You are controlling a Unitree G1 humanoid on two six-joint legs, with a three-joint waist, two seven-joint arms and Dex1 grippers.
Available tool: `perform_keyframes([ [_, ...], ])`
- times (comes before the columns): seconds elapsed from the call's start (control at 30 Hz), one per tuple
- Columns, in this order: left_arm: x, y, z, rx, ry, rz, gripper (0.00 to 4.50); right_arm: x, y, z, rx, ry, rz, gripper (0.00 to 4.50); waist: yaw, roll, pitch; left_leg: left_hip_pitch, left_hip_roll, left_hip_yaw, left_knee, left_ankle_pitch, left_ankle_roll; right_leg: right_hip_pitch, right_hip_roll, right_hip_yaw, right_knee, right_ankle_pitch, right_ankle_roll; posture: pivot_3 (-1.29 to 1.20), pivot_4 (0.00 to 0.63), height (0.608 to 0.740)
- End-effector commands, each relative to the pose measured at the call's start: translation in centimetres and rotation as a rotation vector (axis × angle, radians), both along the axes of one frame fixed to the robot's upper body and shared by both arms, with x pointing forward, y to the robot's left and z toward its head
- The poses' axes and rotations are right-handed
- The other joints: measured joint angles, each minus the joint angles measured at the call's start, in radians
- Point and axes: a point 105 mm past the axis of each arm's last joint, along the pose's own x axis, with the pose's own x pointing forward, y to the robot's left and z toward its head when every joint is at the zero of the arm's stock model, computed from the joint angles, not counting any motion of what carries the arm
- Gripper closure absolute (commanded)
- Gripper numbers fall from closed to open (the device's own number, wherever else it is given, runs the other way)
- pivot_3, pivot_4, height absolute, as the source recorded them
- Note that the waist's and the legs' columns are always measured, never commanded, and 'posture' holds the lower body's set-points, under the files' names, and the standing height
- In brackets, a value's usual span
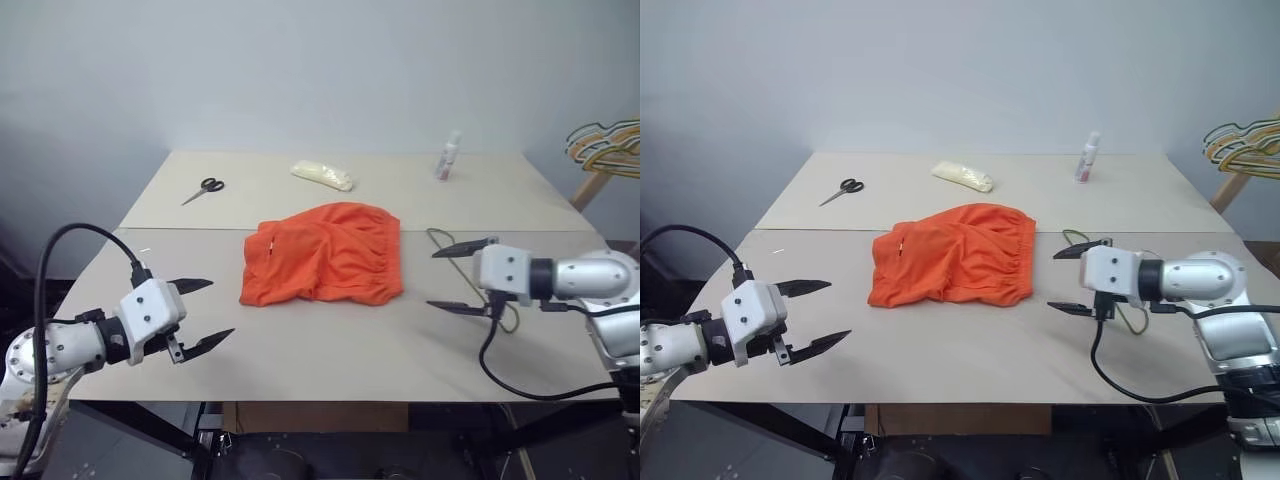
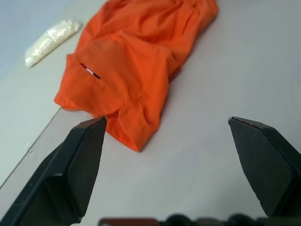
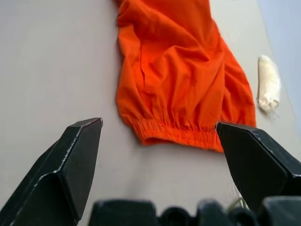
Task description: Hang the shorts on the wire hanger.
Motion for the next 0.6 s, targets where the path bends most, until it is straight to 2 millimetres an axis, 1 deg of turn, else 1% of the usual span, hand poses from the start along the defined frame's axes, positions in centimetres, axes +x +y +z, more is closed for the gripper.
perform_keyframes([
  [0.03, -0.4, 0.4, -0.8, 0.067, 0.024, -0.017, 0.00, 1.3, 0.3, -0.2, -0.107, -0.089, 0.003, 0.04, -0.004, 0.000, 0.000, 0.000, 0.000, 0.000, 0.000, 0.000, 0.000, 0.000, 0.000, 0.000, 0.000, 0.000, 0.000, 0.28, 0.000, 0.740],
  [0.1, -0.5, 0.5, -1.2, 0.087, 0.044, -0.024, 0.00, 1.6, 0.6, -0.6, -0.142, -0.103, 0.019, 0.04, -0.007, 0.000, 0.000, 0.000, 0.000, 0.000, 0.000, 0.000, 0.000, 0.000, 0.000, 0.000, 0.000, 0.000, 0.000, 0.28, 0.000, 0.740],
  [0.2, -0.3, 0.9, -1.7, 0.122, 0.062, -0.030, 0.00, 2.5, 2.3, -1.8, -0.180, -0.131, 0.063, 0.04, -0.016, 0.000, 0.000, 0.000, 0.000, 0.000, 0.000, 0.000, -0.001, 0.000, 0.000, 0.000, 0.000, 0.000, 0.000, 0.27, 0.000, 0.740],
  [0.43, 0.0, 1.4, -2.0, 0.144, 0.072, -0.029, 0.00, 4.5, 5.4, -4.5, -0.266, -0.190, 0.141, 0.04, -0.042, 0.000, 0.000, 0.000, -0.001, -0.001, 0.000, 0.001, -0.003, 0.000, 0.000, -0.001, 0.000, 0.000, 0.000, 0.28, 0.000, 0.740],
  [0.57, 0.0, 1.7, -2.1, 0.147, 0.076, -0.022, 0.00, 5.8, 5.7, -5.9, -0.359, -0.234, 0.160, 0.04, -0.056, 0.000, 0.000, 0.000, -0.001, -0.002, -0.001, 0.002, -0.004, -0.001, 0.000, -0.001, 0.001, 0.000, -0.001, 0.29, 0.000, 0.740],
  [0.6, 0.0, 1.8, -2.1, 0.145, 0.076, -0.019, 0.00, 6.1, 5.8, -6.1, -0.361, -0.237, 0.160, 0.20, -0.057, 0.000, 0.000, 0.000, -0.001, -0.002, -0.002, 0.002, -0.004, -0.001, 0.000, -0.001, 0.000, 0.000, -0.001, 0.29, 0.000, 0.740],
])
